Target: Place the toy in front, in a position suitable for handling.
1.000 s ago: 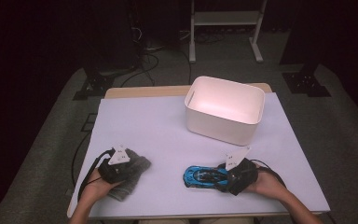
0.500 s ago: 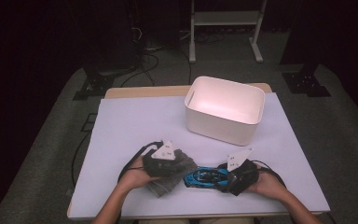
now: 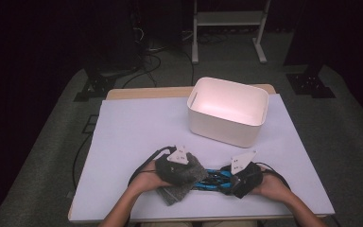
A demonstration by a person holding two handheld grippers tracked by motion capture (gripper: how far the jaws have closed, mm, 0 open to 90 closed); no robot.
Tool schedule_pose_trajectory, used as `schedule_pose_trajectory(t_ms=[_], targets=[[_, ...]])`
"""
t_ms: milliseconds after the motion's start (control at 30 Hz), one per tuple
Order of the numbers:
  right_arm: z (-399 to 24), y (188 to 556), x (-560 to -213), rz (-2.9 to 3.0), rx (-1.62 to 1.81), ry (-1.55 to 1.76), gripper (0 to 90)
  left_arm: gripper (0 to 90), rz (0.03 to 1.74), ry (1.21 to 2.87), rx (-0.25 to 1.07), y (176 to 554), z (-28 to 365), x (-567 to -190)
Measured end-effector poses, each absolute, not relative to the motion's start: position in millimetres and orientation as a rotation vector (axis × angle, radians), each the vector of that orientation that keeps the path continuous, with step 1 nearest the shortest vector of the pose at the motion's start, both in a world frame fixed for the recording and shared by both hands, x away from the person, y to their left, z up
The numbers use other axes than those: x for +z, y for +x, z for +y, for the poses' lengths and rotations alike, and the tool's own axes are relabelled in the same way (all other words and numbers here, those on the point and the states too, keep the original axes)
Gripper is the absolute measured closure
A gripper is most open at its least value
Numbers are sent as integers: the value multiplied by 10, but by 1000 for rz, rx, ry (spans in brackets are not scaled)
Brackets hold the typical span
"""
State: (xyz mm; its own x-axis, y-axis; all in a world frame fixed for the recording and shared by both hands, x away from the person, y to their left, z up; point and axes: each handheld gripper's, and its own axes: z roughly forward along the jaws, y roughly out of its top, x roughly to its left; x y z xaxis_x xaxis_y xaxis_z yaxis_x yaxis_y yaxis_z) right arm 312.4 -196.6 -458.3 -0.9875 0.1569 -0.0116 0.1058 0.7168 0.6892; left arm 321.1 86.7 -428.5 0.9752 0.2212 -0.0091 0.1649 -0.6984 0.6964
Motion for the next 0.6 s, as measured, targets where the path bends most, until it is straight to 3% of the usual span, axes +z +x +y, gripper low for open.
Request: schedule_pose_trajectory(t_ms=[67, 133, 600], targets=[[-1959, 3123, -4575, 2847, 1127, 191, 230, 649, 257, 2348, 84, 3189, 888, -4308], [-1950, 3126, -4569, 2852, 1122, 173, 233, 713, 246, 2360, 77, 3182, 894, -4296], [-1764, 3182, -4555, 2918, 1122, 70, 234, 743, 194, 2358, -13, 3169, 906, -4220]])
